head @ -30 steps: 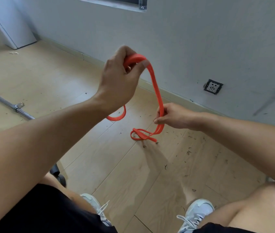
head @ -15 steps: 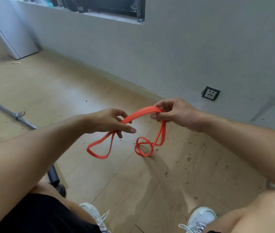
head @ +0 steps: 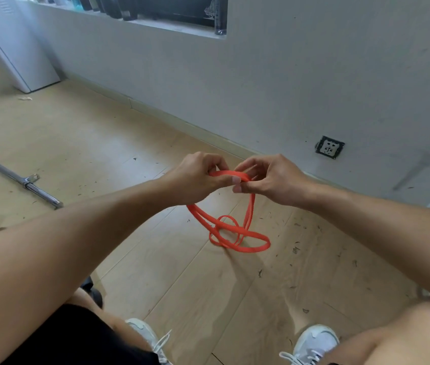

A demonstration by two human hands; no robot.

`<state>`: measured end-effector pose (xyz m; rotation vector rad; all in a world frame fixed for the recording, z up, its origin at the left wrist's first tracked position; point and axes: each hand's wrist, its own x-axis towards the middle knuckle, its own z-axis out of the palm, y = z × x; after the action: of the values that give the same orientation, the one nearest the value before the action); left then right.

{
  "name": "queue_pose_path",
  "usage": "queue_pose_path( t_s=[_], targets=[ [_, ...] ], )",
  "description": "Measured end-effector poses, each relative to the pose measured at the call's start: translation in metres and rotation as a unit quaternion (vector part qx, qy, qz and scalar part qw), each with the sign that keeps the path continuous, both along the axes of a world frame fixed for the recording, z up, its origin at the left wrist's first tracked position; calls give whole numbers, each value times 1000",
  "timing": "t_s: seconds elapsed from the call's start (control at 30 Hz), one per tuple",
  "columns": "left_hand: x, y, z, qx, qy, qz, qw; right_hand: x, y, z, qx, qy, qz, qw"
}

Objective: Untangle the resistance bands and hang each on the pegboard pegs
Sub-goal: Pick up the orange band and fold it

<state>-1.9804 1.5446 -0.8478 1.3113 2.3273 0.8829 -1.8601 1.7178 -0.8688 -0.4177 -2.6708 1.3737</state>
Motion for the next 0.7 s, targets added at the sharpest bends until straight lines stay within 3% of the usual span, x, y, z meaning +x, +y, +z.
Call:
queue_pose_path(
  t_s=[0.3,0.7],
  targets=[
    [2,4,3,-5,101,79,992,-2,-3,0,90,20,8,996],
    [-2,3,10,102,79,46,991,-2,-5,2,2,14,11,1000]
  ],
)
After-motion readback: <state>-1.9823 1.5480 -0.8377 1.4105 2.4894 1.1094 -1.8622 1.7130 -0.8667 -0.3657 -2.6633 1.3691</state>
